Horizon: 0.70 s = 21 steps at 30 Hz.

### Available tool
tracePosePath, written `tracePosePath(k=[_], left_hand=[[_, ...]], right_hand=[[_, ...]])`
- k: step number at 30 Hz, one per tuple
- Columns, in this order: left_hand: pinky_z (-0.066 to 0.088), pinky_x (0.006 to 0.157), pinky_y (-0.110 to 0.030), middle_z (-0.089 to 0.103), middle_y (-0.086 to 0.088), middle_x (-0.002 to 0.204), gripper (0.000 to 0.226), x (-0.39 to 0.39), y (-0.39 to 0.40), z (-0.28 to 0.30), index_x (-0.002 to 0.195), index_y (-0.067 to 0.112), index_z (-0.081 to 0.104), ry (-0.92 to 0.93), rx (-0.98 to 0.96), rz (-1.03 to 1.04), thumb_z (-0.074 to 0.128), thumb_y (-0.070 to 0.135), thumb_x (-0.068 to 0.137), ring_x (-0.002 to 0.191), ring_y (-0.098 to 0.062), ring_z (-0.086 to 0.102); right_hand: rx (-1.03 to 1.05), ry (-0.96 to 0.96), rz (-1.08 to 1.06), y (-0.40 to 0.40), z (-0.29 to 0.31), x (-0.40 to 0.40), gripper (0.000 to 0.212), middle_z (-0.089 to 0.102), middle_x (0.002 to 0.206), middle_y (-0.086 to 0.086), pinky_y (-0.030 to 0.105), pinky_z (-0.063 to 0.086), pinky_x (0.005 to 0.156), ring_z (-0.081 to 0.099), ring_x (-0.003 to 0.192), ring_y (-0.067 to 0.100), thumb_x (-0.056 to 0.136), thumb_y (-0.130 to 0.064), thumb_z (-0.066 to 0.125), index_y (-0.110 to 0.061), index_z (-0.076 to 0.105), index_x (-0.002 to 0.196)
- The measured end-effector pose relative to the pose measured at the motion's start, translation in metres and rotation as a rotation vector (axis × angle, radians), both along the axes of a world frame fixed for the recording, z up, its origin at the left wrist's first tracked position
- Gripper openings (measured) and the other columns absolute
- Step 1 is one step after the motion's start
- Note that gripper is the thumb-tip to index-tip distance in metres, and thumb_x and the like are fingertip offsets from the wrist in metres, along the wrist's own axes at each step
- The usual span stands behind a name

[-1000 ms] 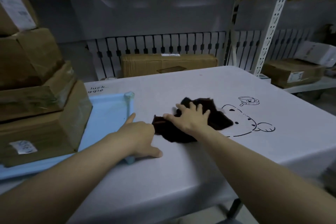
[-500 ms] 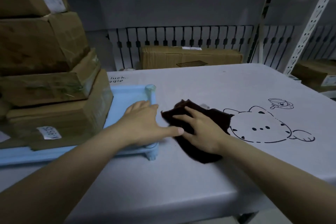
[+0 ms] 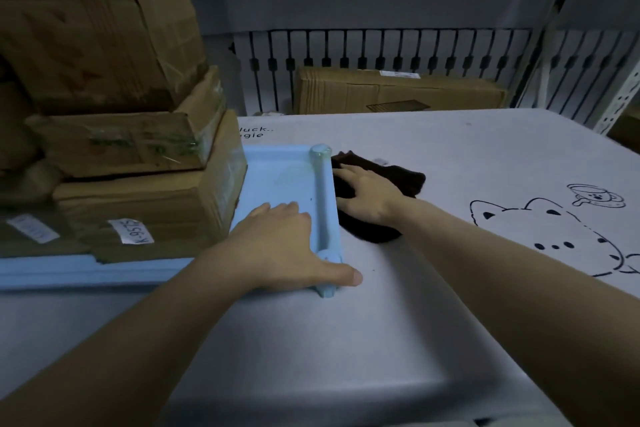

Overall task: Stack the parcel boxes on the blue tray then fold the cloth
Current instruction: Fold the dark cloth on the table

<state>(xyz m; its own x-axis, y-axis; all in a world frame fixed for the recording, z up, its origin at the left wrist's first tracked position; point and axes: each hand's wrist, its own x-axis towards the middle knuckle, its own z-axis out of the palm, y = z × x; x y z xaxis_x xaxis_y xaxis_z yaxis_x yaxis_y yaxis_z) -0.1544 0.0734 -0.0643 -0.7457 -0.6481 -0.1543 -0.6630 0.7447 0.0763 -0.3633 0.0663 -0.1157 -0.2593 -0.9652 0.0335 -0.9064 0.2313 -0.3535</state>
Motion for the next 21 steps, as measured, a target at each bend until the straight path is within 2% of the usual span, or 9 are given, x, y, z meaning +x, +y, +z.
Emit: tracePosePath(k=[3, 5, 7, 9, 10, 12, 15, 17, 21], left_hand=[[0.027, 0.079, -0.030, 0.050, 0.004, 0.108, 0.075, 0.000, 0.001, -0.001, 0.100, 0.021, 0.055, 0.018, 0.008, 0.027, 0.052, 0.086, 0.064, 0.098, -0.019, 0.042], [0.026, 0.079, -0.031, 0.050, 0.003, 0.105, 0.072, 0.000, 0.003, -0.002, 0.100, 0.021, 0.054, 0.017, 0.002, 0.029, 0.051, 0.084, 0.067, 0.096, -0.019, 0.042], [0.029, 0.087, -0.032, 0.052, 0.000, 0.119, 0.077, 0.001, 0.004, -0.002, 0.110, 0.021, 0.056, 0.036, 0.005, 0.019, 0.049, 0.085, 0.068, 0.111, -0.022, 0.045], [0.026, 0.109, -0.036, 0.043, -0.005, 0.146, 0.095, 0.005, 0.007, -0.004, 0.132, 0.019, 0.051, 0.057, 0.012, 0.035, 0.046, 0.088, 0.066, 0.135, -0.023, 0.035], [0.021, 0.115, -0.039, 0.040, -0.006, 0.150, 0.102, 0.007, 0.008, -0.006, 0.136, 0.018, 0.049, 0.079, -0.007, 0.038, 0.042, 0.091, 0.064, 0.140, -0.022, 0.031], [0.021, 0.116, -0.042, 0.050, -0.005, 0.137, 0.104, 0.014, 0.014, -0.010, 0.127, 0.019, 0.055, 0.160, -0.125, 0.001, 0.031, 0.096, 0.061, 0.136, -0.023, 0.037], [0.017, 0.116, -0.035, 0.039, 0.000, 0.151, 0.105, 0.038, 0.030, -0.018, 0.138, 0.024, 0.049, 0.300, -0.196, -0.043, 0.027, 0.093, 0.062, 0.140, -0.019, 0.029], [0.021, 0.113, -0.031, 0.038, 0.002, 0.152, 0.096, 0.065, 0.036, -0.024, 0.138, 0.025, 0.050, 0.396, -0.202, -0.032, 0.029, 0.086, 0.068, 0.140, -0.017, 0.028], [0.032, 0.103, -0.034, 0.051, 0.002, 0.136, 0.074, 0.130, 0.033, -0.037, 0.130, 0.024, 0.059, 0.497, -0.247, 0.008, 0.035, 0.066, 0.074, 0.127, -0.020, 0.043]], right_hand=[[-0.033, -0.036, 0.101, 0.025, 0.000, 0.007, 0.056, 0.028, 0.161, -0.004, 0.031, 0.022, 0.118, 0.028, 0.147, 0.018, 0.097, -0.039, 0.054, -0.030, 0.038, 0.150], [-0.045, -0.064, 0.168, 0.050, 0.001, 0.014, 0.051, 0.032, 0.159, -0.006, 0.026, 0.022, 0.117, 0.030, 0.145, 0.013, 0.097, -0.032, 0.057, -0.031, 0.044, 0.146], [-0.059, -0.084, 0.218, 0.077, 0.002, 0.022, 0.049, 0.035, 0.158, -0.008, 0.024, 0.021, 0.118, 0.031, 0.145, 0.010, 0.095, -0.027, 0.060, -0.032, 0.049, 0.143], [-0.065, -0.112, 0.251, 0.106, 0.001, 0.029, 0.048, 0.039, 0.155, -0.008, 0.023, 0.022, 0.118, 0.034, 0.143, 0.008, 0.093, -0.022, 0.063, -0.032, 0.054, 0.139], [-0.067, -0.136, 0.263, 0.119, 0.001, 0.032, 0.048, 0.042, 0.154, -0.008, 0.024, 0.023, 0.118, 0.035, 0.143, 0.007, 0.091, -0.020, 0.066, -0.032, 0.057, 0.136], [-0.060, -0.217, 0.287, 0.148, 0.003, 0.035, 0.048, 0.047, 0.149, -0.010, 0.020, 0.025, 0.117, 0.038, 0.139, 0.001, 0.086, -0.012, 0.069, -0.031, 0.063, 0.130], [-0.030, -0.346, 0.239, 0.189, 0.010, 0.030, 0.045, 0.053, 0.140, -0.012, 0.006, 0.025, 0.109, 0.043, 0.132, -0.008, 0.083, -0.007, 0.068, -0.028, 0.069, 0.122], [-0.084, -0.260, 0.147, 0.207, 0.010, 0.016, 0.048, 0.055, 0.139, -0.008, 0.011, 0.026, 0.112, 0.045, 0.133, 0.000, 0.079, -0.016, 0.059, -0.029, 0.063, 0.124], [-0.076, -0.088, -0.228, 0.214, 0.000, -0.010, 0.055, 0.033, 0.157, 0.012, 0.039, 0.018, 0.122, 0.027, 0.147, 0.026, 0.092, -0.025, 0.056, -0.018, 0.045, 0.145]])
